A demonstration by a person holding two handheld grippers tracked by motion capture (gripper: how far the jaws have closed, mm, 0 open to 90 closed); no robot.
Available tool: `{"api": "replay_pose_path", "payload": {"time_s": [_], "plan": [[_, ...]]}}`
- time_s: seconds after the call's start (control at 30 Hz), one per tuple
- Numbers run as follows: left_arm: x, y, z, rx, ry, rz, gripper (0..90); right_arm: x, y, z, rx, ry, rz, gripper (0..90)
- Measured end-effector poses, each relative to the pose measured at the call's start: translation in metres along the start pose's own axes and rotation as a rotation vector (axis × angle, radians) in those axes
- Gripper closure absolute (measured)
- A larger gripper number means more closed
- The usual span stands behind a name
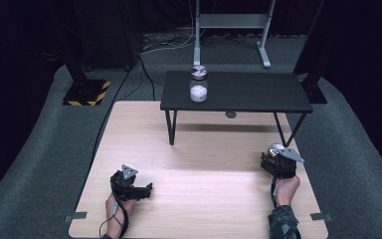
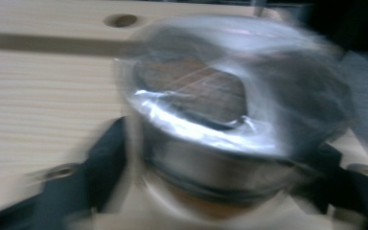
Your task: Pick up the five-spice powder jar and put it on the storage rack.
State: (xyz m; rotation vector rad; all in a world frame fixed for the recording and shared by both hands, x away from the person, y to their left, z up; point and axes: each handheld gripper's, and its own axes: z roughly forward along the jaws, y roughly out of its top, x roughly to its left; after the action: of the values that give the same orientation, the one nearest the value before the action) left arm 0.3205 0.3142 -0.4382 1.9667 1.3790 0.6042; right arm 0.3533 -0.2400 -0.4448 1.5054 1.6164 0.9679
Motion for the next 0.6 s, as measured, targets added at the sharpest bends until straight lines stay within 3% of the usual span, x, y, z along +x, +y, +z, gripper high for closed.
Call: {"api": "replay_pose_path", "payload": {"time_s": [0.33, 0.6], "plan": [[0.000, 0.000, 0.000, 0.000, 0.000, 0.000, 0.2, 0.001, -0.006, -0.002, -0.020, -0.007, 0.014, 29.5], [0.000, 0.000, 0.000, -0.001, 0.001, 0.000, 0.3, -0.004, 0.001, -0.016, -0.036, 0.013, 0.035, 29.4]]}}
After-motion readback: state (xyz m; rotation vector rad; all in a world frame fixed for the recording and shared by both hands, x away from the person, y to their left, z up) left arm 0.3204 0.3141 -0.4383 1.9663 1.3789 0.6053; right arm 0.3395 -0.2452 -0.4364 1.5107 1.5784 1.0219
